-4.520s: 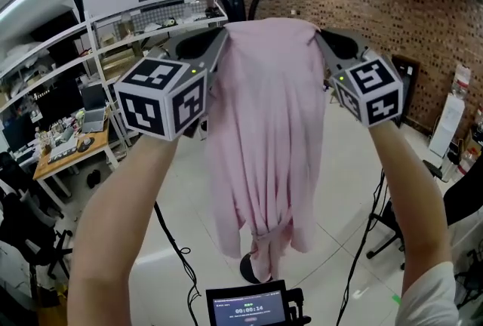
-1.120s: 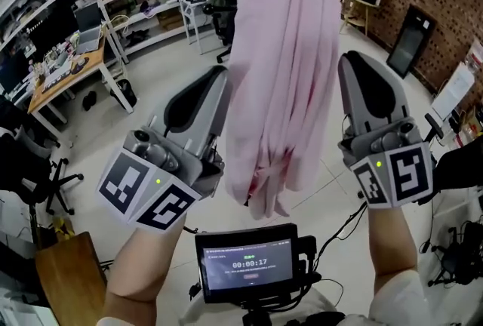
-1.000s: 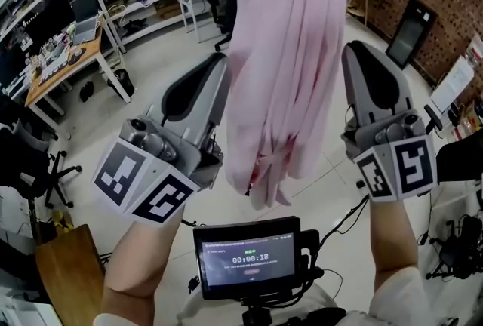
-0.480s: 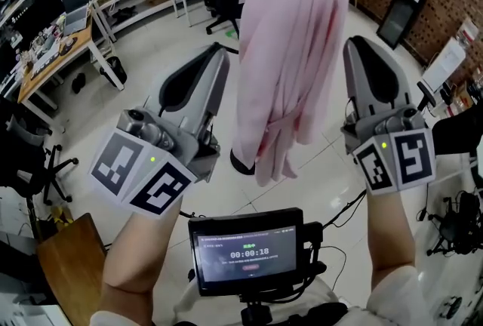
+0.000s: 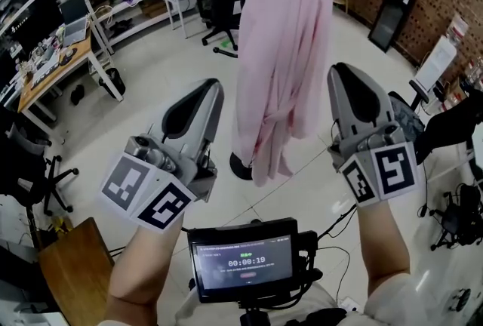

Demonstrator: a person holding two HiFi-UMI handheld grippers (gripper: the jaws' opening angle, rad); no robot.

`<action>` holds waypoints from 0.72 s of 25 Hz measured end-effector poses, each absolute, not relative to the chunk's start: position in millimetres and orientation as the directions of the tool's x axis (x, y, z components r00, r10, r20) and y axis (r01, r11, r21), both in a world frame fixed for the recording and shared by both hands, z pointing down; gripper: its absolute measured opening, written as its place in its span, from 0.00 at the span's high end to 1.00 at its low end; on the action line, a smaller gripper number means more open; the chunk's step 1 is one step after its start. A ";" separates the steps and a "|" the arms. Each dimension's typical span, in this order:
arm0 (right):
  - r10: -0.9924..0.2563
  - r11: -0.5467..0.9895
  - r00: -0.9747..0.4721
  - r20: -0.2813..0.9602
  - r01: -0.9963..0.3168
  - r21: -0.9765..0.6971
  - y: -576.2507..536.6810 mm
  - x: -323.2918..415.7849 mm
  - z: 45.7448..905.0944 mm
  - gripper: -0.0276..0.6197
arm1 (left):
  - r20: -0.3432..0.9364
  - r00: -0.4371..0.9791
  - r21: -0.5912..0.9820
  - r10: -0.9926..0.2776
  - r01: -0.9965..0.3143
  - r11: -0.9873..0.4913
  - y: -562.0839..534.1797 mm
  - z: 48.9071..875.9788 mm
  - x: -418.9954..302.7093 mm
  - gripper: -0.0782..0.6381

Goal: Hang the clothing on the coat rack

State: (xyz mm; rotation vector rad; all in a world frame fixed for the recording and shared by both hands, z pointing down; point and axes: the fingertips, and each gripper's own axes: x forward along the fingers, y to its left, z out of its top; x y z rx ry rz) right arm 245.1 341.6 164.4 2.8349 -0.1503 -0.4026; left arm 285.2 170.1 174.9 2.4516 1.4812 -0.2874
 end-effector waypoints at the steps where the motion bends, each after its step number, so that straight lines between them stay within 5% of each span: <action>1: -0.138 -0.957 0.957 -0.255 -0.063 0.282 339.9 240.8 166.7 0.88 | -0.298 0.457 0.124 0.838 0.889 -0.441 169.2 177.1 281.3 0.89; 18: -0.105 -0.964 0.983 -0.150 -0.064 0.256 326.3 198.6 217.6 0.88 | -0.234 0.418 0.188 0.878 0.905 -0.381 170.7 219.9 243.9 0.89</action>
